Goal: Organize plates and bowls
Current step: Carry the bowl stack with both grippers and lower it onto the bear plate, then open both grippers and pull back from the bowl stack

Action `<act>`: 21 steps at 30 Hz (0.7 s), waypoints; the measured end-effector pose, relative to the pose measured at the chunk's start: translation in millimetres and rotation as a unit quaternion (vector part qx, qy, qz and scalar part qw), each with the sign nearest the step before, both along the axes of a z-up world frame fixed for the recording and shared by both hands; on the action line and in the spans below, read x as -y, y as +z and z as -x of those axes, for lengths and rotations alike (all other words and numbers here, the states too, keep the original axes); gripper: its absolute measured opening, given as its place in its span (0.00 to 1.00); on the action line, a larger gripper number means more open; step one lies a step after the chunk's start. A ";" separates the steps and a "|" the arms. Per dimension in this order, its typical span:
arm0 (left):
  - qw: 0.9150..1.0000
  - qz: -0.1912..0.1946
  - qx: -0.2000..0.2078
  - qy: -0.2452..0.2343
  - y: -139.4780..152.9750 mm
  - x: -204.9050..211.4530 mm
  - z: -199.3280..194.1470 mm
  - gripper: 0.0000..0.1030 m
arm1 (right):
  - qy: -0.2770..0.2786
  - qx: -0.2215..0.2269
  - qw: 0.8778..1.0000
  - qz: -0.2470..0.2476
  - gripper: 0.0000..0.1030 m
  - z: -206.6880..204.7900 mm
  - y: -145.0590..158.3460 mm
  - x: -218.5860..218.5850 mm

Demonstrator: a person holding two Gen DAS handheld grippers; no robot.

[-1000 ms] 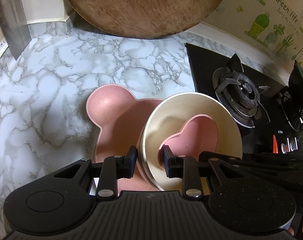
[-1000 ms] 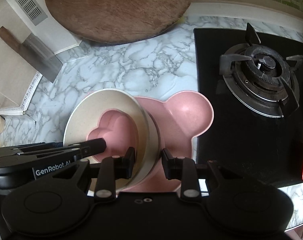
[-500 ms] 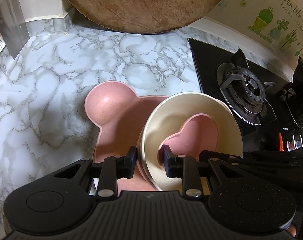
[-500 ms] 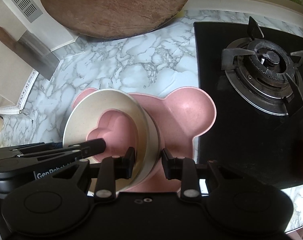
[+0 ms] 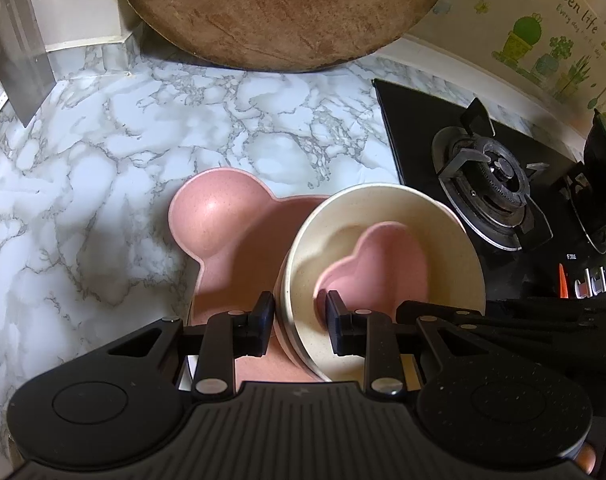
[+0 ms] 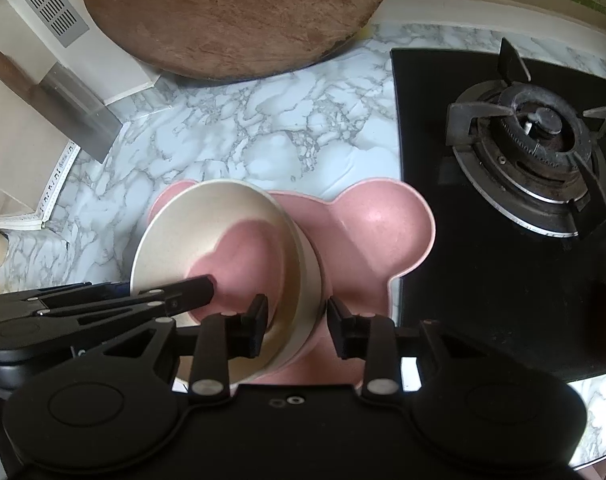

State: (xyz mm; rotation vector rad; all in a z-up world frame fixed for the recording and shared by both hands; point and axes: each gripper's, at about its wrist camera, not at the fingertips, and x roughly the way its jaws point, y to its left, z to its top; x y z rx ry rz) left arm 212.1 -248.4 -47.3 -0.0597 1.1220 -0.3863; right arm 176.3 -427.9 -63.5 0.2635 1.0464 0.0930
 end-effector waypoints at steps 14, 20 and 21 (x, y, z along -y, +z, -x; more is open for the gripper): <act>0.999 -0.003 0.040 -0.012 15.7 -13.1 17.5 0.26 | -0.002 0.050 0.999 0.013 0.41 28.1 29.6 -4.2; 0.997 0.000 0.067 -0.025 28.9 -19.8 34.3 0.27 | 0.004 0.073 0.997 0.020 0.44 47.1 41.1 -13.9; 0.997 0.001 0.072 -0.027 31.4 -21.2 37.7 0.28 | 0.005 0.077 0.997 0.021 0.45 50.3 42.6 -15.5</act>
